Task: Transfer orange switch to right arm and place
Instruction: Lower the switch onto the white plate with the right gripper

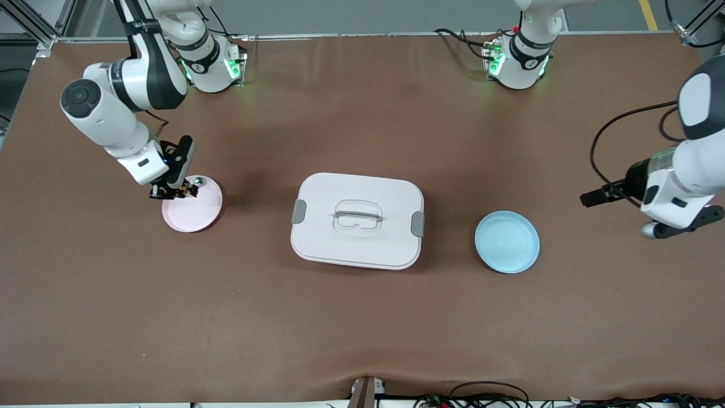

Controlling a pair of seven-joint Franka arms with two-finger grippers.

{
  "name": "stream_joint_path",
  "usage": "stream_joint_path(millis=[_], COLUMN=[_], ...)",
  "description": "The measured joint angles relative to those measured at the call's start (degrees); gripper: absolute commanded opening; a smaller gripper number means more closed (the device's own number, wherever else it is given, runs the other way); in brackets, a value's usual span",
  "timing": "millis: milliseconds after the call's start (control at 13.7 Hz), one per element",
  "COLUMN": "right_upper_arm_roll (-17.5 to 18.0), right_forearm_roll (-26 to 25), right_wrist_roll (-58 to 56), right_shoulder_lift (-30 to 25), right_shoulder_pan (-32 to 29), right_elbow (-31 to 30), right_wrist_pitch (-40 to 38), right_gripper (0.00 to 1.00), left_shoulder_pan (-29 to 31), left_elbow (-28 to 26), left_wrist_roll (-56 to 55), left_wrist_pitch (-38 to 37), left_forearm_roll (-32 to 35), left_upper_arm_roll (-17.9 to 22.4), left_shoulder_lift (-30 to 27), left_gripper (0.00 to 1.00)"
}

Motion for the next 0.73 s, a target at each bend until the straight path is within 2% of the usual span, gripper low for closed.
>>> stream_joint_path(millis=[292, 585, 731], right_upper_arm_roll=[0.00, 0.01, 0.01], right_forearm_roll=[-2.10, -2.29, -2.33], right_wrist_roll=[-0.07, -0.20, -0.30], right_shoulder_lift=[3.53, 9.72, 13.17], right_shoulder_pan=[-1.22, -2.59, -3.66], right_elbow=[-1.67, -1.87, -1.94], right_wrist_pitch=[5.05, 12.35, 15.49], right_gripper=[0.00, 0.00, 0.00], left_shoulder_pan=[2.72, 8.12, 8.70], left_elbow=[-0.02, -0.50, -1.51], left_wrist_roll=[5.99, 15.82, 17.10], left_wrist_pitch=[-1.54, -2.05, -2.16], left_forearm_roll=[0.12, 0.16, 0.16], left_upper_arm_roll=[0.02, 0.00, -0.10], left_shoulder_lift=[-1.25, -3.69, -5.29], left_gripper=[1.00, 1.00, 1.00])
